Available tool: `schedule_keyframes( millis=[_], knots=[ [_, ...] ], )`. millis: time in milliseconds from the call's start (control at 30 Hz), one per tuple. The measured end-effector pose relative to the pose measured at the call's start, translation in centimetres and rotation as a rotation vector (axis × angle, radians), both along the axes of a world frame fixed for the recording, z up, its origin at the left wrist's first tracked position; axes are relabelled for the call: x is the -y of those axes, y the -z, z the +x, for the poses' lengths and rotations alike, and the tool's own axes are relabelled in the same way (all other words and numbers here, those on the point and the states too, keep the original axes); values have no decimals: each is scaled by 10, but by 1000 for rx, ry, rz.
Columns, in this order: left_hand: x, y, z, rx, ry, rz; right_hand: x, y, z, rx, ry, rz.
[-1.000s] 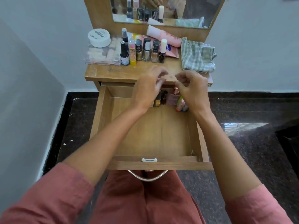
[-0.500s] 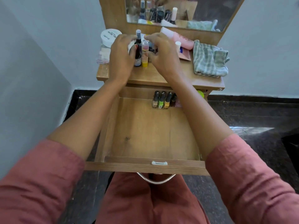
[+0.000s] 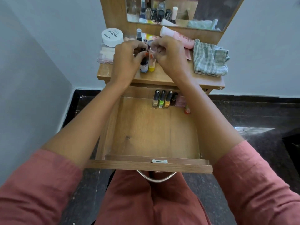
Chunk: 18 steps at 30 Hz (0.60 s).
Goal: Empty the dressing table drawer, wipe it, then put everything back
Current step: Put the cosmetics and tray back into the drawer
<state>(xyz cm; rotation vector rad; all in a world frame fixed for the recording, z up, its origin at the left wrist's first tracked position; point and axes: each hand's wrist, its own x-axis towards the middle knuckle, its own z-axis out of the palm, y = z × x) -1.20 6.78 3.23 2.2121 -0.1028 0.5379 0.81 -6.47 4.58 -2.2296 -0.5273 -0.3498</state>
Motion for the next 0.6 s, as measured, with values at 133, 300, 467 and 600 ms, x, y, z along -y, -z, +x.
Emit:
schedule_keyframes(
  millis=[133, 300, 467, 600],
  knots=[
    [14, -5, -18, -8, 53, -14, 22, -1, -14, -13, 21, -22],
    [37, -5, -41, -21, 128, 15, 53, -1, -40, -36, 48, -35],
    [59, 9, -57, -60, 175, 20, 78, 14, -59, -120, 97, -40],
    [74, 31, -60, -126, 180, 12, 92, 30, -68, -181, 131, -71]
  ],
)
